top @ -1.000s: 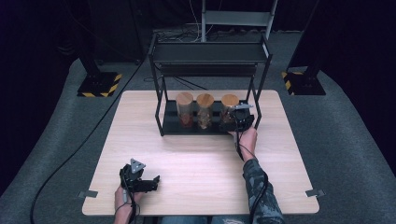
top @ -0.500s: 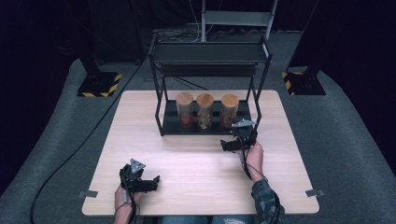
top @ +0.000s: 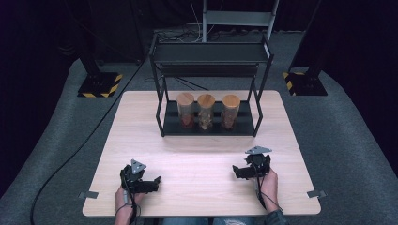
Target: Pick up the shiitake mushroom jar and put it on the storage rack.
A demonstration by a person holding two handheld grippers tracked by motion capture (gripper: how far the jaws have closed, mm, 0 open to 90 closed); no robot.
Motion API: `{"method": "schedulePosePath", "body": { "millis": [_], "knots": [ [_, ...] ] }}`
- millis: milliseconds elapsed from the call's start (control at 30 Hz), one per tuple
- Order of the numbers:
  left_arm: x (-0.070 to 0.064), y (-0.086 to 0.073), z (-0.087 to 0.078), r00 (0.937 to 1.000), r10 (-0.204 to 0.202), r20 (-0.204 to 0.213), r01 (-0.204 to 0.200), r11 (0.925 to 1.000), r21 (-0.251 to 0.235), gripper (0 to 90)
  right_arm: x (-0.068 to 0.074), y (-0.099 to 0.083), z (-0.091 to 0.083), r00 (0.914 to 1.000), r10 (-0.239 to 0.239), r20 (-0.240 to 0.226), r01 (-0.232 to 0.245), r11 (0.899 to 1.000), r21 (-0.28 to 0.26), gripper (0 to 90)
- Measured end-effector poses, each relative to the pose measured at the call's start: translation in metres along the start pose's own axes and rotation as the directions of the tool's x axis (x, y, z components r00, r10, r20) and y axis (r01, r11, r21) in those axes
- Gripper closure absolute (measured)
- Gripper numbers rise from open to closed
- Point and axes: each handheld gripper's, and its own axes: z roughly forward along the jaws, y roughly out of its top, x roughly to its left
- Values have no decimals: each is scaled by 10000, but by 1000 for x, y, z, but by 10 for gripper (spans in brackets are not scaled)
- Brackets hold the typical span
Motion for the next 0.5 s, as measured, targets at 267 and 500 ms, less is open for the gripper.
{"method": "schedulePosePath", "body": {
  "millis": [267,500],
  "knots": [
    [0,0,0,10000,3,12,-3,10000,-5,2,-9,-36,-23,9997,223,115,-222,9997,-119,0],
    [0,0,0,10000,47,50,-47,10000,4,2,-14,-53,-37,9988,265,420,-255,9994,-252,0]
  ]
}}
